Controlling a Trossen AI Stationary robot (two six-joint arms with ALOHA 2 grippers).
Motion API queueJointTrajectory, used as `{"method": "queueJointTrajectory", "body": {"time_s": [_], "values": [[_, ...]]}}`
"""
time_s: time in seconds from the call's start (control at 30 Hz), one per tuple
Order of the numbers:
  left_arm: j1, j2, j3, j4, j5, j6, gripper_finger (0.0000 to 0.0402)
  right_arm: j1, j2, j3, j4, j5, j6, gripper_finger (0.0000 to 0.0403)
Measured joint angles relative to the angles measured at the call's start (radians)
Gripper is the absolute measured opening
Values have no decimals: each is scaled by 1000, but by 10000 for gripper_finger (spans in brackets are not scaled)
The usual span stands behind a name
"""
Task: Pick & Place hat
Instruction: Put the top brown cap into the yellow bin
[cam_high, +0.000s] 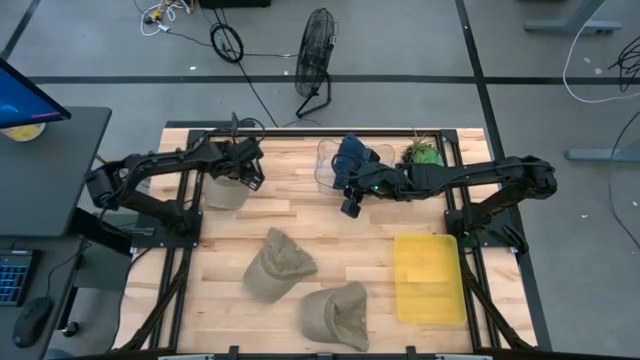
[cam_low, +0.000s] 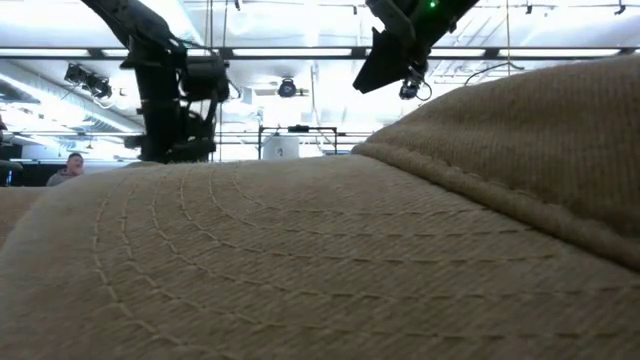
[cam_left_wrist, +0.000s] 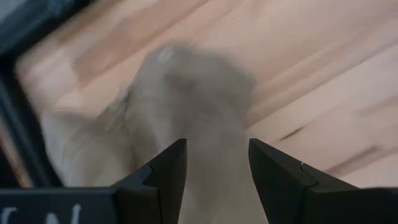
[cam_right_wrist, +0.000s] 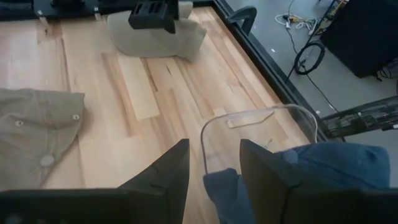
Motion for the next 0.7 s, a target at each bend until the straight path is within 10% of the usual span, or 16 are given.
{"method": "queueJointTrajectory", "body": {"time_s": [0.7], "values": [[41, 27, -123, 40, -3, -2, 176, 1, 0, 0, -14, 0, 53, 146]]}}
